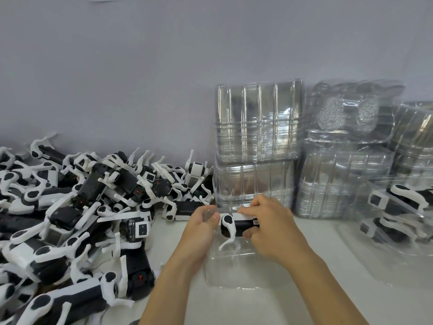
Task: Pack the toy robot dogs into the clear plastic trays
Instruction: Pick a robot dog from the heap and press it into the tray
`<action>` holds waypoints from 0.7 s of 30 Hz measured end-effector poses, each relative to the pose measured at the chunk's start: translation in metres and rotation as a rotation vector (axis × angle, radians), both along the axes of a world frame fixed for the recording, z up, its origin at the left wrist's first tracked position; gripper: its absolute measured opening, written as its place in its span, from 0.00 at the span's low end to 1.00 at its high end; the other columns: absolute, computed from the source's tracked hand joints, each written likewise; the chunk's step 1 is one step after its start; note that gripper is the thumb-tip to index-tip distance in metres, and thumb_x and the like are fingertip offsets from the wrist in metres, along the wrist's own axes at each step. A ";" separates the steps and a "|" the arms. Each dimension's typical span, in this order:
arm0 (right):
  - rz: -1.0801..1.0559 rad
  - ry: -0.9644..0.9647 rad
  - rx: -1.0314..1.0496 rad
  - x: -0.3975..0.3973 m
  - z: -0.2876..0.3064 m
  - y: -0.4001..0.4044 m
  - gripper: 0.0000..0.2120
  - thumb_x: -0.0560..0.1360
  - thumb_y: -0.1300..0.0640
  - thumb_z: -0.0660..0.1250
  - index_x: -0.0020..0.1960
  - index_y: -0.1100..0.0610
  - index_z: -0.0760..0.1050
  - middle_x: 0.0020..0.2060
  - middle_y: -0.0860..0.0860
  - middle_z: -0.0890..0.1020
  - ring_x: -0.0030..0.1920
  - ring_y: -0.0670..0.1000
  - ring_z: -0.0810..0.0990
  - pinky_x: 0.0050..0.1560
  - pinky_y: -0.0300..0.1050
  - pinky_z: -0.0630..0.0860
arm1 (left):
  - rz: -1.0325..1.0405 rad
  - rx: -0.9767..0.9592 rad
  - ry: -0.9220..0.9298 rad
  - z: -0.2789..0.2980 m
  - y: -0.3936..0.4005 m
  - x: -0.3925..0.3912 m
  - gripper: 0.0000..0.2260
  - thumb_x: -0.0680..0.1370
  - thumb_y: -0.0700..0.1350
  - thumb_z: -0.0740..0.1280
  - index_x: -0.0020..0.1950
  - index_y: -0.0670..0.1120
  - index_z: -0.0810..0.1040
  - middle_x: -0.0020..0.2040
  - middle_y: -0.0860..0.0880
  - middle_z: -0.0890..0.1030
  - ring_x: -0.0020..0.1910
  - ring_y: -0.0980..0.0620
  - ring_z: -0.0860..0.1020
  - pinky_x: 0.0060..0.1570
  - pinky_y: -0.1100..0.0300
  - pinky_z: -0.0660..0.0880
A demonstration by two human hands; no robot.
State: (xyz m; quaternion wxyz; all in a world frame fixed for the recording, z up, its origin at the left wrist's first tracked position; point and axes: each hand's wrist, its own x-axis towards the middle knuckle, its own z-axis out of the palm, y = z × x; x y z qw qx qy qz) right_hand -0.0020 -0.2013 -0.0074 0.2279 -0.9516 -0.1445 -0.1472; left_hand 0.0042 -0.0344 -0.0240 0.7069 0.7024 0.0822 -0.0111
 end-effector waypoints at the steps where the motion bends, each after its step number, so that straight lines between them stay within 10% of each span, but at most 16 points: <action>1: -0.003 0.000 -0.001 0.000 0.000 0.000 0.12 0.72 0.57 0.71 0.55 0.47 0.81 0.48 0.41 0.70 0.51 0.47 0.67 0.57 0.48 0.64 | 0.003 0.009 -0.002 0.000 0.000 0.000 0.10 0.84 0.40 0.62 0.64 0.48 0.76 0.66 0.47 0.78 0.65 0.46 0.77 0.69 0.42 0.71; 14: -0.009 0.028 0.018 -0.002 0.004 0.001 0.18 0.71 0.58 0.71 0.58 0.41 0.80 0.49 0.41 0.72 0.53 0.46 0.68 0.58 0.48 0.64 | 0.056 -0.026 0.052 0.004 -0.002 -0.003 0.16 0.76 0.33 0.63 0.59 0.48 0.80 0.56 0.49 0.83 0.57 0.45 0.81 0.63 0.39 0.76; 21: 0.000 0.022 -0.004 -0.003 0.003 0.003 0.14 0.71 0.58 0.71 0.54 0.43 0.81 0.48 0.40 0.71 0.50 0.44 0.65 0.53 0.47 0.60 | 0.080 -0.009 0.072 0.005 -0.003 0.000 0.17 0.74 0.29 0.63 0.55 0.48 0.81 0.52 0.48 0.84 0.47 0.50 0.82 0.46 0.58 0.79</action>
